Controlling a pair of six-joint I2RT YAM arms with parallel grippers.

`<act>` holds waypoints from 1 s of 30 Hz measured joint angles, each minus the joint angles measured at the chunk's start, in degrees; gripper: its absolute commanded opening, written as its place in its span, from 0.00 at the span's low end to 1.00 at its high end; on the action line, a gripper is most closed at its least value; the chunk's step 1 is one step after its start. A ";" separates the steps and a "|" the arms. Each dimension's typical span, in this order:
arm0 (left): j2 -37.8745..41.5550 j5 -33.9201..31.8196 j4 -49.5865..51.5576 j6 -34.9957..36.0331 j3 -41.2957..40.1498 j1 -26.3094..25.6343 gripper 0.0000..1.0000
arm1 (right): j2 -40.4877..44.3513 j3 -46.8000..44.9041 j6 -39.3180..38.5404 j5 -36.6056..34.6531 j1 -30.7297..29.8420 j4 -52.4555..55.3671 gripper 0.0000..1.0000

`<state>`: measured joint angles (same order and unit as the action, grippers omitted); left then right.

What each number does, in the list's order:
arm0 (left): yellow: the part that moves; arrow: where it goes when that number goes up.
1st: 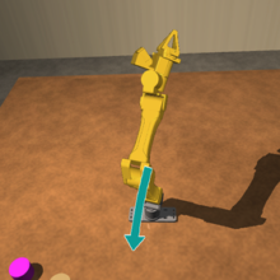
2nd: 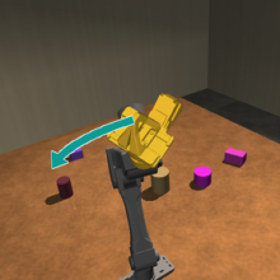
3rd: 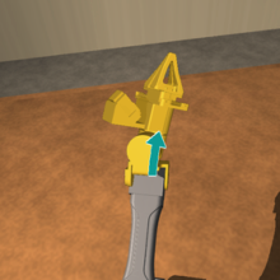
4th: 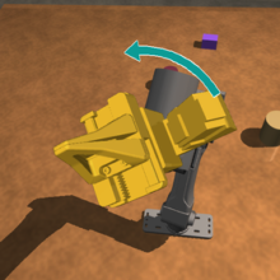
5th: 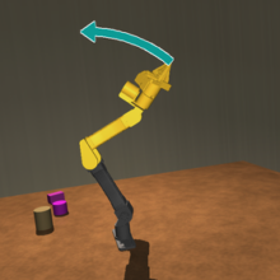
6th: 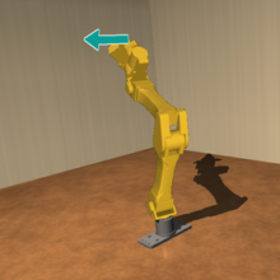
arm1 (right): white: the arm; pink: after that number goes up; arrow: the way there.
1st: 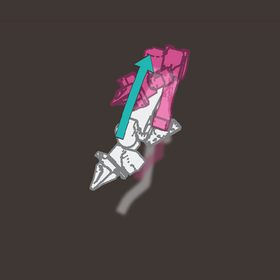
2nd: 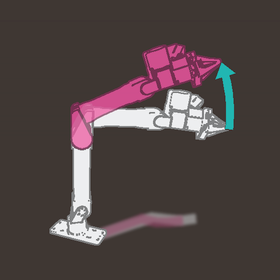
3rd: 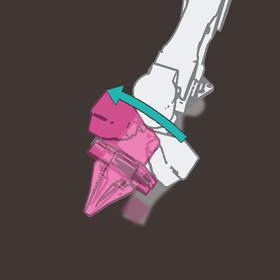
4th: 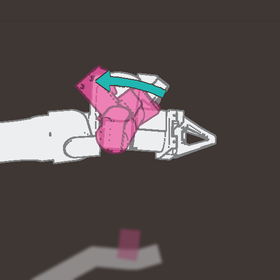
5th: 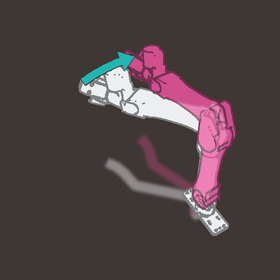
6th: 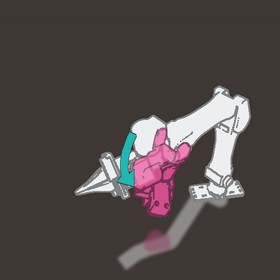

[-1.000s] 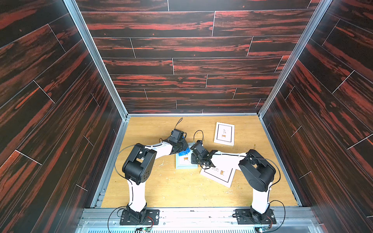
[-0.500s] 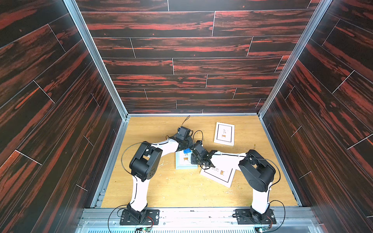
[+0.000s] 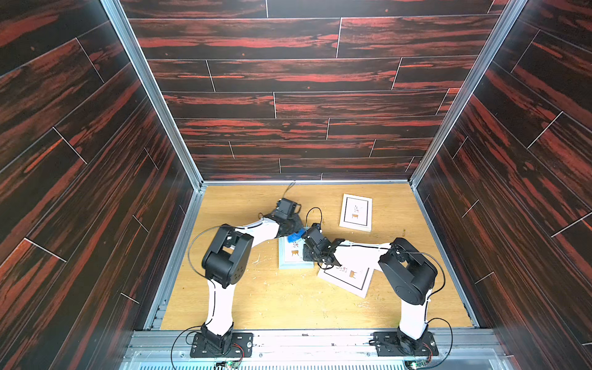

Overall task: Wipe the picture frame with a cloth
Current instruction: Wipe the dirt from the picture frame.

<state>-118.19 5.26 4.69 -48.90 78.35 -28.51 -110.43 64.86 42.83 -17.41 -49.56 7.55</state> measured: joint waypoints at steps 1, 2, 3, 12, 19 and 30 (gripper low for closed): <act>-0.13 0.04 0.37 0.09 0.02 -0.92 0.00 | 0.00 0.00 0.00 0.00 0.00 0.00 0.00; -0.09 0.04 0.74 0.26 -0.17 -1.38 0.00 | 0.00 0.00 0.02 -0.02 0.00 0.00 0.00; 0.11 0.09 0.66 0.46 -0.61 -1.36 0.00 | 0.00 0.00 0.02 -0.02 0.00 0.00 0.00; 2.12 0.81 1.01 0.42 -2.23 4.22 0.00 | 0.00 0.00 0.04 0.00 0.00 -0.02 0.00; -1.40 0.33 2.16 0.68 2.25 -1.25 0.00 | 0.00 0.00 0.37 -0.07 0.00 0.04 0.00; 1.86 0.00 4.04 1.16 -0.76 5.35 0.00 | 0.04 0.00 0.22 -0.17 -0.07 0.09 0.00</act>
<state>-116.33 5.26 8.73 -47.75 77.58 -23.16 -110.39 64.86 43.05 -17.58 -49.63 7.64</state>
